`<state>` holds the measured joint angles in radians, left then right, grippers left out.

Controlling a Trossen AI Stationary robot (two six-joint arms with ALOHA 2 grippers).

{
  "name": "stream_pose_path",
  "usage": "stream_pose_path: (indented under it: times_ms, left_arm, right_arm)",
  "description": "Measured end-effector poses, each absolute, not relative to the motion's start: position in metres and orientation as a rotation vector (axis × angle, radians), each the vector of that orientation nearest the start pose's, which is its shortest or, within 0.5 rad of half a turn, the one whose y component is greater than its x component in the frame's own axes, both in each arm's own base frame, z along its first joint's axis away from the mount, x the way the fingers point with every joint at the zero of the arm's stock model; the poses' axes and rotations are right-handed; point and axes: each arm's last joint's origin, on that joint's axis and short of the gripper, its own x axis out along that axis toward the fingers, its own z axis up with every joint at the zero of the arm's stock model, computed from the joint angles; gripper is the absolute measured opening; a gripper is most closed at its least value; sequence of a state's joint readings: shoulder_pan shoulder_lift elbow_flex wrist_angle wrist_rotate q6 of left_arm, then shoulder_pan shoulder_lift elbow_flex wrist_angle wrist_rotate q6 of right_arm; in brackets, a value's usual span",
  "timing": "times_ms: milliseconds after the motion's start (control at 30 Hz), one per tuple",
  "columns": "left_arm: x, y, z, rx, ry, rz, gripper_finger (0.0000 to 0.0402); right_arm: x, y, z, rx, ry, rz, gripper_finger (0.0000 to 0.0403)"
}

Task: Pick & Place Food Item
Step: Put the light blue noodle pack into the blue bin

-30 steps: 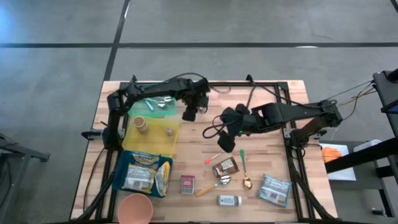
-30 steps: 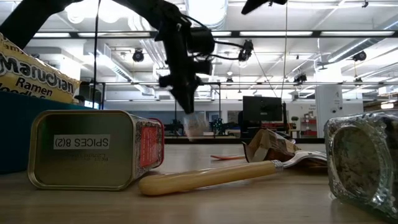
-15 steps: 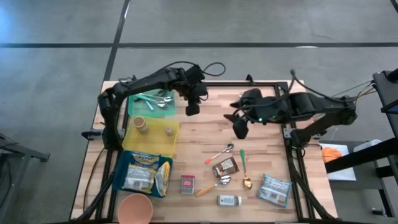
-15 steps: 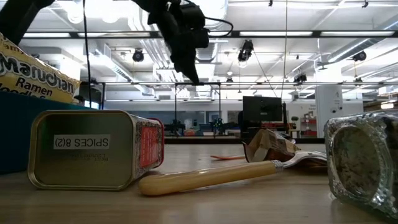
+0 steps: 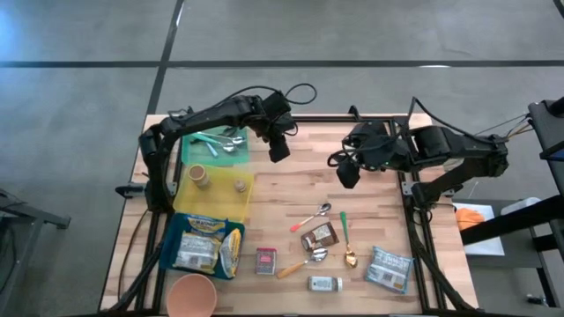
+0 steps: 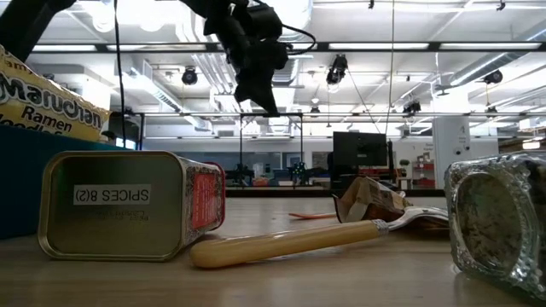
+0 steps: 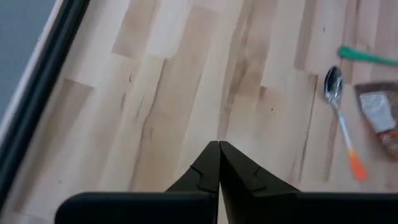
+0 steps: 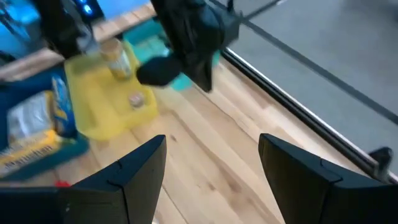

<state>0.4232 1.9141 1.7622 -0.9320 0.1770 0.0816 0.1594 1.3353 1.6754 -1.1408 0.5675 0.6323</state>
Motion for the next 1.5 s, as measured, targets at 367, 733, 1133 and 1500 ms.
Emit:
stream_pose_path:
  times_ms: [367,733,1133,1500]
  left_arm:
    - [0.375,0.149,0.290,-0.376,1.035,0.138,0.0011]
    - [0.375,0.148,0.290,-0.370,1.035,0.136,0.0011]
    - [0.375,0.147,0.290,-0.352,1.046,0.123,0.0011]
    - [0.372,0.143,0.294,-0.380,1.047,0.070,0.0011]
  right_arm:
    - [0.202,0.021,0.394,0.380,0.878,-0.493,0.0255]
    - [0.179,0.027,0.355,0.606,1.030,-0.409,0.0255]
    - [0.180,0.038,0.333,0.665,1.190,-0.309,0.0255]
    - [0.175,0.049,0.320,0.718,1.294,-0.291,0.0255]
